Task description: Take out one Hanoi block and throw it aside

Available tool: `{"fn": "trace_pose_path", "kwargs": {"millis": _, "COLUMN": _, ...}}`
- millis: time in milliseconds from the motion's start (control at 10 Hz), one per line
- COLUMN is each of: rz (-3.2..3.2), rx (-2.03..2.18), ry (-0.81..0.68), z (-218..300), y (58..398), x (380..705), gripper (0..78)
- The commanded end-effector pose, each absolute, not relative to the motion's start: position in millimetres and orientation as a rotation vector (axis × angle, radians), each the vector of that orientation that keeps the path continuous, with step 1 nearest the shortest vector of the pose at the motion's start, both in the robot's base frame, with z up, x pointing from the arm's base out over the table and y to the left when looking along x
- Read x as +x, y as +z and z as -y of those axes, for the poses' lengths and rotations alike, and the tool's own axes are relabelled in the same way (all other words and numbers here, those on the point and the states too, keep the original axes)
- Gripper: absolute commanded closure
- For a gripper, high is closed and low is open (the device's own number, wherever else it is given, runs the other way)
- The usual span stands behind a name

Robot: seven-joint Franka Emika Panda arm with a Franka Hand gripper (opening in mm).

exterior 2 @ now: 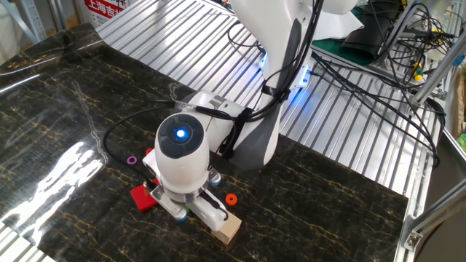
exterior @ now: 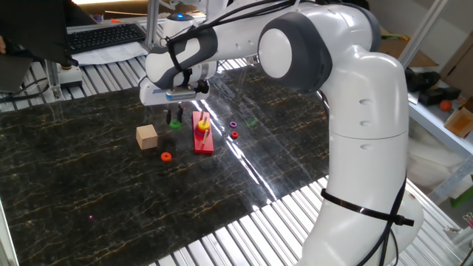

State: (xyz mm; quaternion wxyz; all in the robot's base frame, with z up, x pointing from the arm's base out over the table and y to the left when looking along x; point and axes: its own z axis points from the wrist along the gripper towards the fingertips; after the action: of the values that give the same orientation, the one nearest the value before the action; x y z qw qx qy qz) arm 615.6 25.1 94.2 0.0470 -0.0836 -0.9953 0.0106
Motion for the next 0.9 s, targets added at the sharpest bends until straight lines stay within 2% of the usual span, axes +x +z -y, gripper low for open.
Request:
{"fn": "trace_pose_path", "kwargs": {"millis": 100, "rz": 3.040, "rx": -0.250, "ry": 0.020, "z": -24.9, "y": 95.3, "x": 615.5, "gripper": 75.2}}
{"fn": "trace_pose_path", "kwargs": {"millis": 900, "rz": 3.047, "rx": -0.258, "ry": 0.018, "z": -24.9, "y": 95.0, "x": 614.7, "gripper": 75.2}}
